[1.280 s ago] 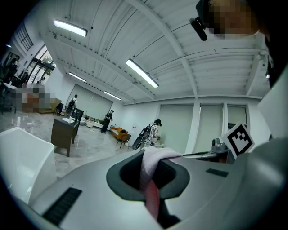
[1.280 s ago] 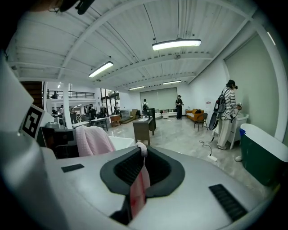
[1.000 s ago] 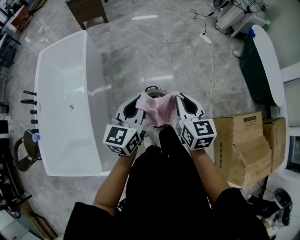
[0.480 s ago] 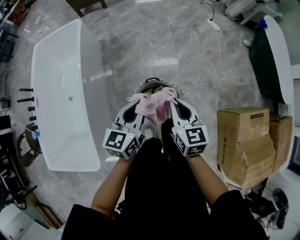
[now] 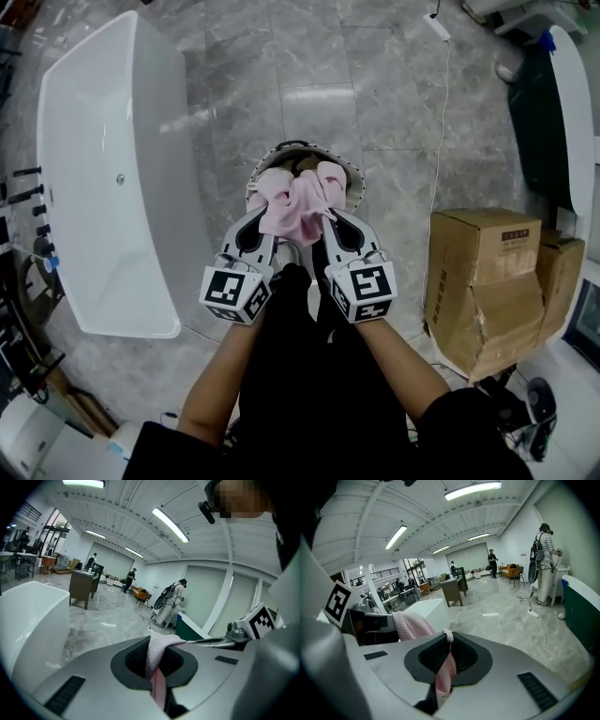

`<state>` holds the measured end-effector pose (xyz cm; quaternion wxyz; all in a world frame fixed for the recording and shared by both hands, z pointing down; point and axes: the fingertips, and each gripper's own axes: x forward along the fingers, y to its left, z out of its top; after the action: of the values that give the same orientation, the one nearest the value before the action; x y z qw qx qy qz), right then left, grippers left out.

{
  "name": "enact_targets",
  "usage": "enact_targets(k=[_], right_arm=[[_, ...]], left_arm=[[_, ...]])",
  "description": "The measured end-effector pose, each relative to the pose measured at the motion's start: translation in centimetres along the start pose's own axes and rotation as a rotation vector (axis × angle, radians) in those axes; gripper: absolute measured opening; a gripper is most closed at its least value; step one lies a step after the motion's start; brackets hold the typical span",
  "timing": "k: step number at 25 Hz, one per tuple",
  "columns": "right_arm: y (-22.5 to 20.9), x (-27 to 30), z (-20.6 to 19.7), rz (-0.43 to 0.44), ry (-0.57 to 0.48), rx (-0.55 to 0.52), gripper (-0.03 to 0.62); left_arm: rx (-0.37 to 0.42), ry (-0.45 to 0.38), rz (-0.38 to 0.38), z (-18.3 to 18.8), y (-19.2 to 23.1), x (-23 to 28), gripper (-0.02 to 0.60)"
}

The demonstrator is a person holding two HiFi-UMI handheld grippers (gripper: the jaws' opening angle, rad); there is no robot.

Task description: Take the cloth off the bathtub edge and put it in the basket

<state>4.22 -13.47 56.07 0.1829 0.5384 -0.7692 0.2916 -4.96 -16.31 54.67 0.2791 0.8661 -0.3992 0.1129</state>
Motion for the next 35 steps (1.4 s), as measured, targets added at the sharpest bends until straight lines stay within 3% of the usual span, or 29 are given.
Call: enact_targets(k=[8, 16, 23, 35], right_arm=[[-3.5, 5.8, -6.8, 0.001, 0.073, 0.032, 0.033], [-6.3, 11.1, -12.4, 0.024, 0.137, 0.008, 0.033], [-10.0, 15.0, -17.2, 0.019, 0.180, 0.000, 0.032], [-11.6, 22.0, -22.8, 0.140, 0.235, 0.035, 0.034]], left_arm=[[-0.026, 0.058, 0.022, -7.6, 2.5, 4.6, 0.017], [-0.050, 0.117, 0.091, -14.5, 6.4, 8.3, 0.017], [-0.078, 0.152, 0.109, -21.0, 8.2, 12.8, 0.018], [-0.190, 0.275, 0.112, -30.2, 11.7, 18.8, 0.018]])
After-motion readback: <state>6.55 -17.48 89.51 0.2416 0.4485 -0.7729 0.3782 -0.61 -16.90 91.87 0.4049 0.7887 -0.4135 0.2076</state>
